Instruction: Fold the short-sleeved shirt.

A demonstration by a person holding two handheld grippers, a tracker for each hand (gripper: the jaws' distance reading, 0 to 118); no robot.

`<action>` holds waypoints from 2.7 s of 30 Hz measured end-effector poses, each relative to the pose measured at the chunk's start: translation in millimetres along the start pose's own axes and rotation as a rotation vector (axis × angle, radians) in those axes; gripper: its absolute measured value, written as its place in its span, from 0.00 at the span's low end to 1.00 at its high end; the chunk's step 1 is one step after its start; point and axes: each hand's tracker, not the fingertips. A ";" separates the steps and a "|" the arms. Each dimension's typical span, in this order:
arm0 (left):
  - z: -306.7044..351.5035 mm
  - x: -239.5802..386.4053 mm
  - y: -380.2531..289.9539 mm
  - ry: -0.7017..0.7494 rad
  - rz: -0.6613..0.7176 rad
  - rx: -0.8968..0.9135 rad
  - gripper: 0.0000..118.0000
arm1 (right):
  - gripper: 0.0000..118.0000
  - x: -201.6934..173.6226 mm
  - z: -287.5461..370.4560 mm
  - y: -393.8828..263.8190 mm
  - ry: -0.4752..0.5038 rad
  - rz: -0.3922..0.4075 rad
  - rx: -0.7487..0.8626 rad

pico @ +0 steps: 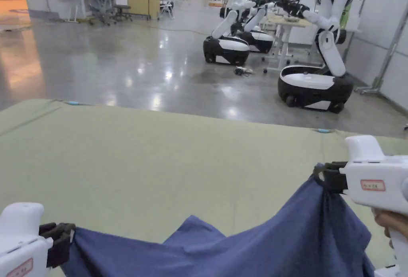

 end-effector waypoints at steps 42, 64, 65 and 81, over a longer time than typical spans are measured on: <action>-38.2 48.6 213.3 0.094 -0.079 0.296 0.01 | 0.08 94.0 89.2 112.4 -0.190 -0.219 0.306; 53.3 6.3 -167.1 -0.001 -0.147 -0.318 0.02 | 0.08 4.2 142.3 -340.9 -0.127 -0.264 -0.331; 51.7 2.9 -171.9 -0.009 -0.134 -0.350 0.04 | 0.08 3.6 140.9 -347.1 -0.135 -0.272 -0.333; 211.6 118.2 -130.4 0.092 -0.190 0.466 0.88 | 0.63 -118.2 254.9 -250.5 -0.285 -0.161 0.539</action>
